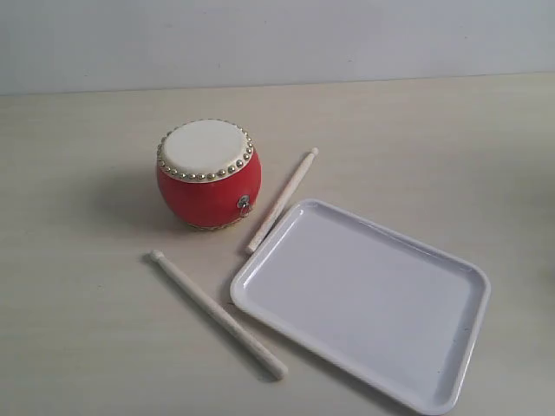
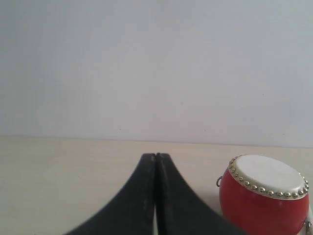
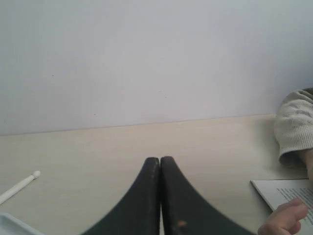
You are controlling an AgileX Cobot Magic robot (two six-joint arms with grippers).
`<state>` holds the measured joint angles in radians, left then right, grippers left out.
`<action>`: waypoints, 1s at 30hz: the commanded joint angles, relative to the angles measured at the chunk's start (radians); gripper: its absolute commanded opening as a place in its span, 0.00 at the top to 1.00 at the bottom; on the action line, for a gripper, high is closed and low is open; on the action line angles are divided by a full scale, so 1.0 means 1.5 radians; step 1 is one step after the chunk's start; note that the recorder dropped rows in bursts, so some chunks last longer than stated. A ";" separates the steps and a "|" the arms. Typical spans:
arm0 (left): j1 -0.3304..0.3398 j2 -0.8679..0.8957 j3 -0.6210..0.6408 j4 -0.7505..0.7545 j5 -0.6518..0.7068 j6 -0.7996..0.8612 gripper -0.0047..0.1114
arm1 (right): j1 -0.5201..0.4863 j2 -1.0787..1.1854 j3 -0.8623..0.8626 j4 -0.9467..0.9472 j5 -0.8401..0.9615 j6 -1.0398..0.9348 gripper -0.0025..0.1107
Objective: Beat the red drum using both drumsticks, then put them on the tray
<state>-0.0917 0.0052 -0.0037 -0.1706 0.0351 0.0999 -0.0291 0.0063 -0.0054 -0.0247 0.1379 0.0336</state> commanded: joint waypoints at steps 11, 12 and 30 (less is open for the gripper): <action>0.001 -0.003 0.002 0.005 0.000 0.035 0.96 | -0.003 -0.004 0.004 0.000 -0.003 -0.002 0.98; 0.001 -0.003 0.002 0.005 0.000 0.057 0.96 | -0.003 -0.004 0.004 0.000 -0.003 -0.002 0.98; 0.001 -0.003 0.002 -0.160 -0.010 -0.067 0.96 | -0.003 -0.004 0.004 0.000 -0.003 -0.002 0.98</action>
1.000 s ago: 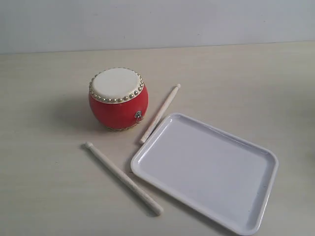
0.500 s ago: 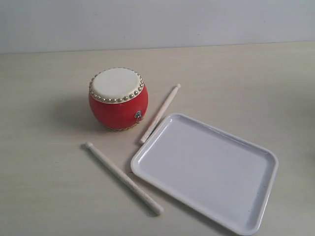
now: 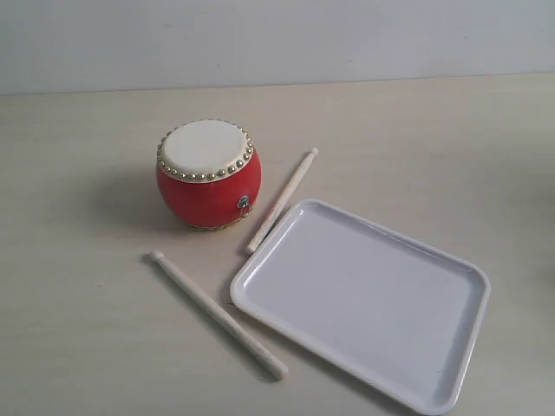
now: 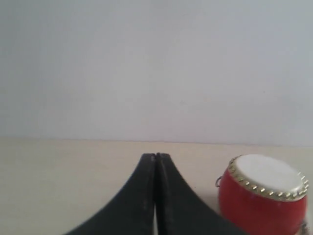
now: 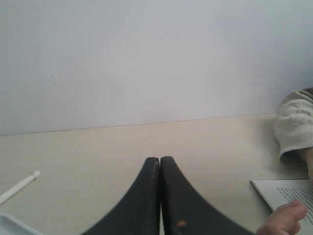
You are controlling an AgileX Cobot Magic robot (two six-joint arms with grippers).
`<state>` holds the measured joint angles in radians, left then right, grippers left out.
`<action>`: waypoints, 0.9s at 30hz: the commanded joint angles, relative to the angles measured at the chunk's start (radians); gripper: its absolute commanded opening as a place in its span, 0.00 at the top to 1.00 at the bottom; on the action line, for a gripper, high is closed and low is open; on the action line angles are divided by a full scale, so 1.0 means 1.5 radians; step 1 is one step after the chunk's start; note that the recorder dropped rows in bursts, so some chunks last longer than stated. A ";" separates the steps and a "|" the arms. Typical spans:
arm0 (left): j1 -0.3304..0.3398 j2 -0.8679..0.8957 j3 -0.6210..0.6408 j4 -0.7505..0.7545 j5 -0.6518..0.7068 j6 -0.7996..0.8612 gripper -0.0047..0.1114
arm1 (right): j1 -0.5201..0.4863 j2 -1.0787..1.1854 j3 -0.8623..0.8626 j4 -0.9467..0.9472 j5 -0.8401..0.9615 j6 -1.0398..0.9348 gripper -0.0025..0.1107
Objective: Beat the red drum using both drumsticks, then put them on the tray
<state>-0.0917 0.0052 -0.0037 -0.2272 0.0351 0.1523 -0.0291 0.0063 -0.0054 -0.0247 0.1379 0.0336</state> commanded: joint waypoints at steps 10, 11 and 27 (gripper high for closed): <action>0.001 -0.003 0.002 -0.201 -0.071 -0.214 0.96 | -0.003 -0.004 0.004 0.000 -0.003 -0.002 0.98; 0.001 -0.003 0.002 -0.201 -0.079 -0.220 0.96 | -0.003 -0.004 0.004 0.000 -0.003 -0.002 0.98; 0.000 0.137 -0.037 -0.047 -0.092 -0.331 0.96 | -0.003 -0.004 0.004 0.000 -0.003 -0.002 0.98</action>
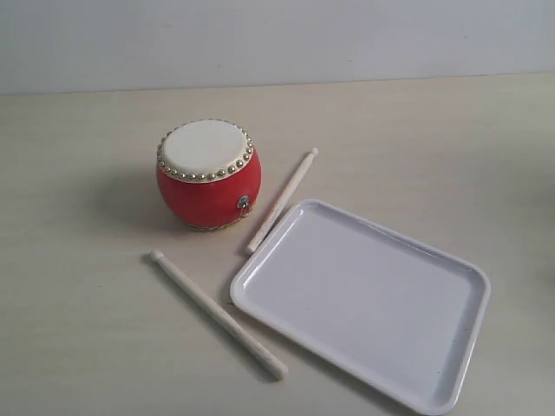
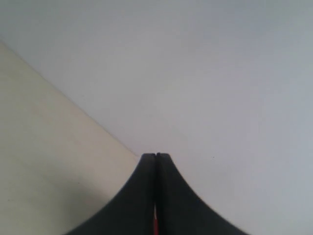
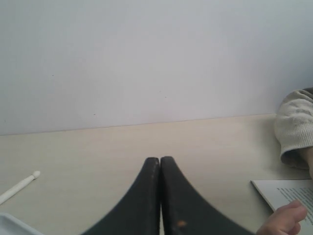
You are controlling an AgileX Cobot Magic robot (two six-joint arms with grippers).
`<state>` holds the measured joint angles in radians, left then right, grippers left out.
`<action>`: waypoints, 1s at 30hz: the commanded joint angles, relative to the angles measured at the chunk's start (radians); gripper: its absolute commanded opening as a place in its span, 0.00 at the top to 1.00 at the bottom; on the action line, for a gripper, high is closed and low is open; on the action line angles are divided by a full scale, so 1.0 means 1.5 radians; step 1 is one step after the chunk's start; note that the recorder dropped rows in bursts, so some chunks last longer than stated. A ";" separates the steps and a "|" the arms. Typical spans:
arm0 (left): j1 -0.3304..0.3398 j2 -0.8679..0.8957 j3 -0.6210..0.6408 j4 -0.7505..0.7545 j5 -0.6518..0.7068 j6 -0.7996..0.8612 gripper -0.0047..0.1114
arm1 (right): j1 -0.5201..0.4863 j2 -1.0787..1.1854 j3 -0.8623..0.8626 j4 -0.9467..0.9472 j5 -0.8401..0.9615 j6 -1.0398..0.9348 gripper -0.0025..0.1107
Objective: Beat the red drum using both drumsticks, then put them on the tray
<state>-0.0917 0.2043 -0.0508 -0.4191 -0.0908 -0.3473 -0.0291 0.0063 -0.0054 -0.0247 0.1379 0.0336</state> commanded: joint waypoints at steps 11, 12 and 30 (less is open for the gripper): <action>0.000 0.004 -0.006 0.081 -0.094 -0.005 0.96 | -0.003 -0.004 0.004 0.000 -0.003 -0.002 0.98; 0.000 0.004 -0.005 0.081 -0.094 -0.005 0.96 | -0.003 -0.004 0.004 0.000 -0.003 -0.002 0.98; 0.000 0.004 0.034 0.167 -0.077 -0.023 0.96 | -0.003 -0.004 0.004 0.000 -0.003 -0.002 0.98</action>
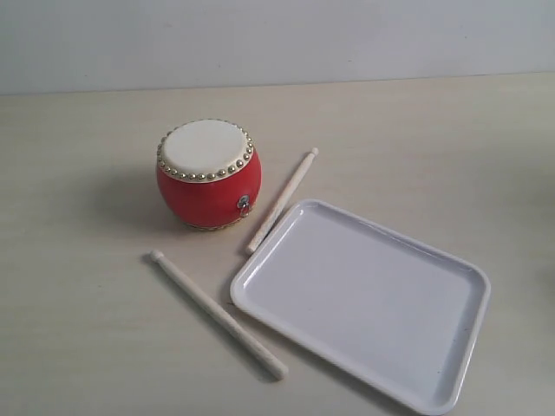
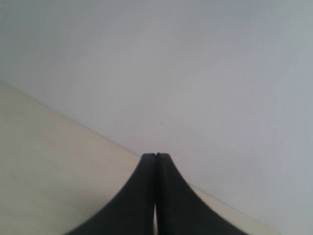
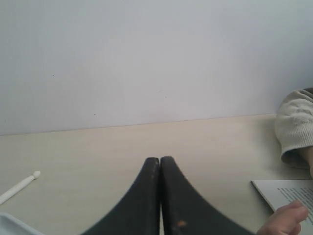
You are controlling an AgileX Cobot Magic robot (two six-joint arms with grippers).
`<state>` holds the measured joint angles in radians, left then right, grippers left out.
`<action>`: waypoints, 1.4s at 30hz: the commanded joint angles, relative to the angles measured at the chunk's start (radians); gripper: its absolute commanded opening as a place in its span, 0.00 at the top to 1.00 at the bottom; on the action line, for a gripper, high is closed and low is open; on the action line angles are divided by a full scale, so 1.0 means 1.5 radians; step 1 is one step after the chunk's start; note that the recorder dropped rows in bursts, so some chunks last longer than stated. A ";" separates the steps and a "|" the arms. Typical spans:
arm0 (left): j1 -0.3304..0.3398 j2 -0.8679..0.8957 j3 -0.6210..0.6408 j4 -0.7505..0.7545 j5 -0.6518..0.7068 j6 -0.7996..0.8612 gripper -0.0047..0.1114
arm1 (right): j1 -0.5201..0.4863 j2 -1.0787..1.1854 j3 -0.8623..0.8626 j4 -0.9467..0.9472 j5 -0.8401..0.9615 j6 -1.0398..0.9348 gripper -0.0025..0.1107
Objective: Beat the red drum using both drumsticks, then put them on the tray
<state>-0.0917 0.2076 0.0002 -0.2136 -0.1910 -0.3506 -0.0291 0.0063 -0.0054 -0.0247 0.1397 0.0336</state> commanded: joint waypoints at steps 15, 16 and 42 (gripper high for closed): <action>0.000 0.017 -0.038 0.110 -0.209 -0.112 0.96 | -0.003 -0.004 0.004 0.000 -0.004 -0.002 0.98; 0.000 0.032 -0.067 0.110 -0.207 -0.111 0.96 | -0.003 -0.004 0.004 0.000 -0.004 -0.002 0.98; -0.201 0.959 -1.091 0.028 0.772 0.336 0.96 | -0.003 -0.004 0.004 0.000 -0.004 -0.002 0.98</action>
<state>-0.3487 1.5426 -1.5347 -0.0704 0.8327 0.0646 -0.0291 0.0063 -0.0054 -0.0247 0.1397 0.0336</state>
